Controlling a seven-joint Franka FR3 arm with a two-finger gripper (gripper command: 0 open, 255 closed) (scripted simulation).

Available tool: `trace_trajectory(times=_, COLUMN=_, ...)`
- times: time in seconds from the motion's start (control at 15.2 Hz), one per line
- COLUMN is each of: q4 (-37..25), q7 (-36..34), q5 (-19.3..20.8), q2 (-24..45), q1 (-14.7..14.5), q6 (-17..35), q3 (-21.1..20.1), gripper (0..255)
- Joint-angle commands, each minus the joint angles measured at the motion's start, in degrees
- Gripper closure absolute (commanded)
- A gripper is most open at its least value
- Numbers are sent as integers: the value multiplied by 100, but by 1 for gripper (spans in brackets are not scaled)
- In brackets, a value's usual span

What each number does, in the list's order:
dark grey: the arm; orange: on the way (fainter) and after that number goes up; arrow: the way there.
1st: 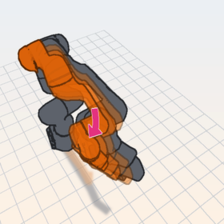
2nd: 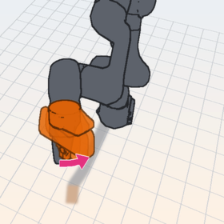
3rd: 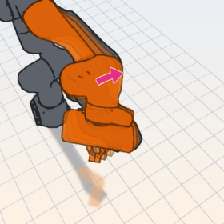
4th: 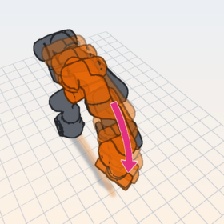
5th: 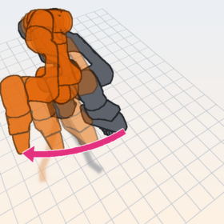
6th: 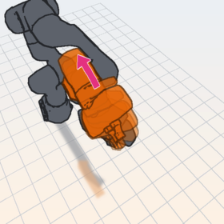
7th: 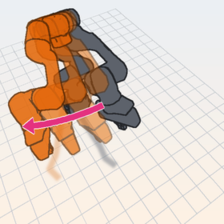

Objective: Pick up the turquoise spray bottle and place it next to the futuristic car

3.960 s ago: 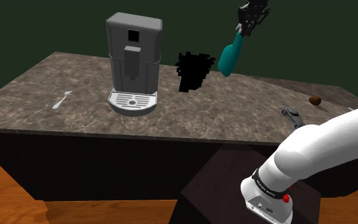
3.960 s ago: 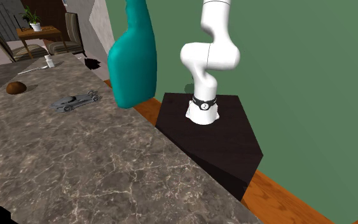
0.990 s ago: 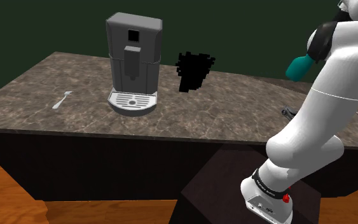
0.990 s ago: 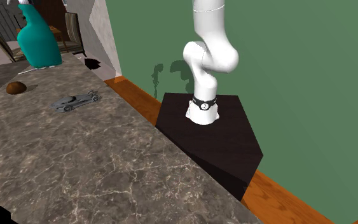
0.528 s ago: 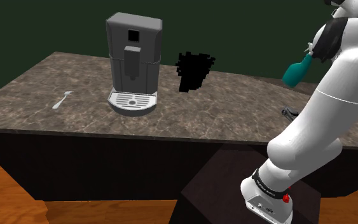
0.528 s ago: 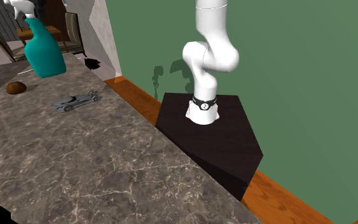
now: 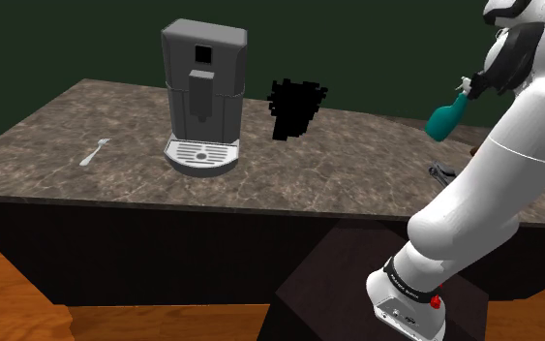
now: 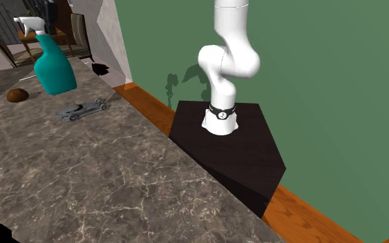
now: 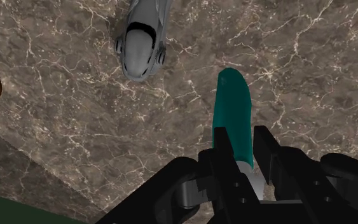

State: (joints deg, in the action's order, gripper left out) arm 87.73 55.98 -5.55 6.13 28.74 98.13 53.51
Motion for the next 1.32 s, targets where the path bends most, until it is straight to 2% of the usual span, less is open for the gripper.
trace_trajectory(times=0.0, q4=214, q7=-37, q5=57, q2=-66, q1=-43, q6=180, q3=-12, gripper=255)
trace_trajectory(times=0.59, q4=1017, q7=-98, q5=167, q2=-199, q1=-123, q6=904, q3=-40, gripper=255)
trace_trajectory(times=1.25, q4=1742, q7=-47, q5=99, q2=-141, q1=-126, q6=1663, q3=-55, gripper=255)
